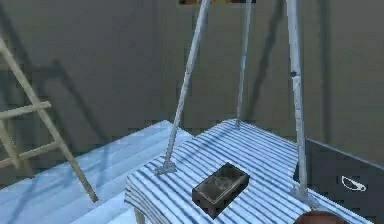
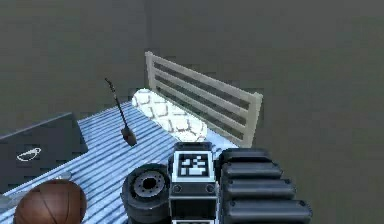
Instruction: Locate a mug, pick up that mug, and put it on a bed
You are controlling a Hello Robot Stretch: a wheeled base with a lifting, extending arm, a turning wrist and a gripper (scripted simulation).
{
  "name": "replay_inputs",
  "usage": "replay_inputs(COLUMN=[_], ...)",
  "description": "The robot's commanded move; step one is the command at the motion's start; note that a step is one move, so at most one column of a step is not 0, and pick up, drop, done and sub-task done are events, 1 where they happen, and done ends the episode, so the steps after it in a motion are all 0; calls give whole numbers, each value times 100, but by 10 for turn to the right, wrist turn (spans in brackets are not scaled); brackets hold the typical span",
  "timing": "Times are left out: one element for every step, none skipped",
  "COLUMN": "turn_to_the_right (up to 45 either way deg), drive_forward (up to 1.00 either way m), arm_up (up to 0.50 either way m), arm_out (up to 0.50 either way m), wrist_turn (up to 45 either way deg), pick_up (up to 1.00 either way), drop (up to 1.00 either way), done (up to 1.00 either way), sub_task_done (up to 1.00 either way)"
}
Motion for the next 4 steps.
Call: replay_inputs(turn_to_the_right=[450,450,30,-240], drive_forward=[0,0,0,0], arm_up=[0,0,0,0], arm_out=[0,0,0,0], wrist_turn=[0,0,0,0], pick_up=[0,0,0,0], drop=[0,0,0,0], done=[0,0,0,0], sub_task_done=[0,0,0,0])
